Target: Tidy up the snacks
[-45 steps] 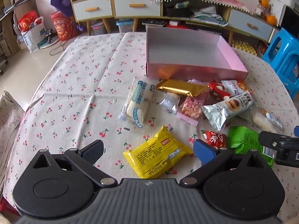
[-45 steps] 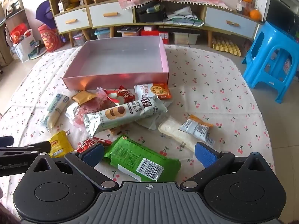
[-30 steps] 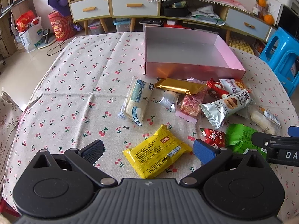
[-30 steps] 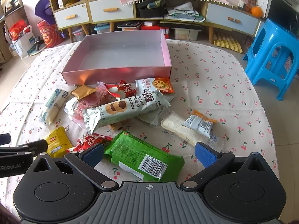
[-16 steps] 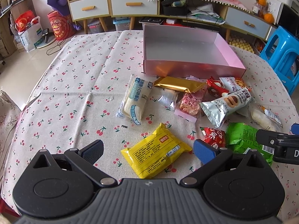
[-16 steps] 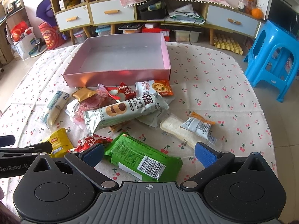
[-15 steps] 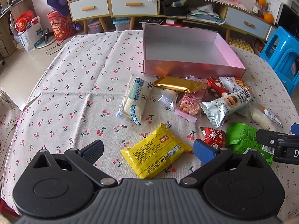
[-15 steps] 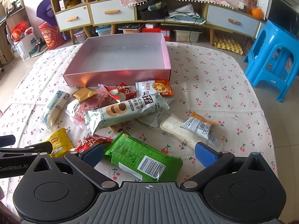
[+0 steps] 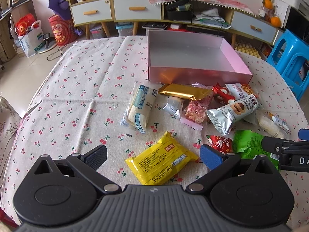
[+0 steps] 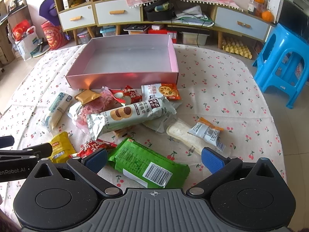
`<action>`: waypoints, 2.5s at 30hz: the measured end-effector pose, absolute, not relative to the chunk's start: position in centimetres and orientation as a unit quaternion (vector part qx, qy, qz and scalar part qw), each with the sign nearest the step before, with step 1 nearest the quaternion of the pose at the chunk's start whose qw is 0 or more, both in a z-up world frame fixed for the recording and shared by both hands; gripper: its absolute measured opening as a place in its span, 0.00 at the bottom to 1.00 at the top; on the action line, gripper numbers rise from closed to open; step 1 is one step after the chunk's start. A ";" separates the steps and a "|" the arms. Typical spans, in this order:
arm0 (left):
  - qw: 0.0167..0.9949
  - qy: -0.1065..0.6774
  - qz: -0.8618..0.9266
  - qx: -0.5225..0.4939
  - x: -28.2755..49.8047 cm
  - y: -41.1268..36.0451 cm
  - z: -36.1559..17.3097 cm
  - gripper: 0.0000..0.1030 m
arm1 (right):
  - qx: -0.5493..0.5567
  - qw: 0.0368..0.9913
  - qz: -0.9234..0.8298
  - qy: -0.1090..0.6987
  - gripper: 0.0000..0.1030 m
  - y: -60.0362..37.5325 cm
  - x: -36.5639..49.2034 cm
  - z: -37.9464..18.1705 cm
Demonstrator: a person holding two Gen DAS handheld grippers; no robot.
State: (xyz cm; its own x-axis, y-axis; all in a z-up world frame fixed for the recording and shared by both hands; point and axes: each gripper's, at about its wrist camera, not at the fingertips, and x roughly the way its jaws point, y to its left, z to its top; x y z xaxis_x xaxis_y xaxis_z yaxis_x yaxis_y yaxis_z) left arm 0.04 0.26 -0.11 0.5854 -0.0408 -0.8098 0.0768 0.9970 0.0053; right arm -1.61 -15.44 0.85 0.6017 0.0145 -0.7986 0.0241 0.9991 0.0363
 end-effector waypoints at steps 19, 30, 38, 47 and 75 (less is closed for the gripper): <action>0.861 0.451 -0.192 0.133 1.7 0.9 -1.7 0.82 | -0.066 0.874 0.210 0.433 0.99 -16.5 0.2 -0.3; 0.827 0.479 -0.259 0.142 2.5 0.7 -3.8 0.68 | -0.162 0.841 0.222 0.466 0.95 -15.0 0.0 -3.7; 0.816 0.488 -0.263 0.163 2.7 0.6 -4.4 0.62 | -0.175 0.835 0.213 0.476 0.80 -14.4 1.0 -4.5; 0.813 0.489 -0.264 0.172 2.7 0.5 -4.2 0.54 | -0.174 0.832 0.219 0.480 0.46 -13.9 1.1 -4.4; 0.845 0.459 -0.250 0.117 3.6 0.3 -0.3 0.50 | -0.083 0.865 0.181 0.461 0.42 -15.9 1.2 1.2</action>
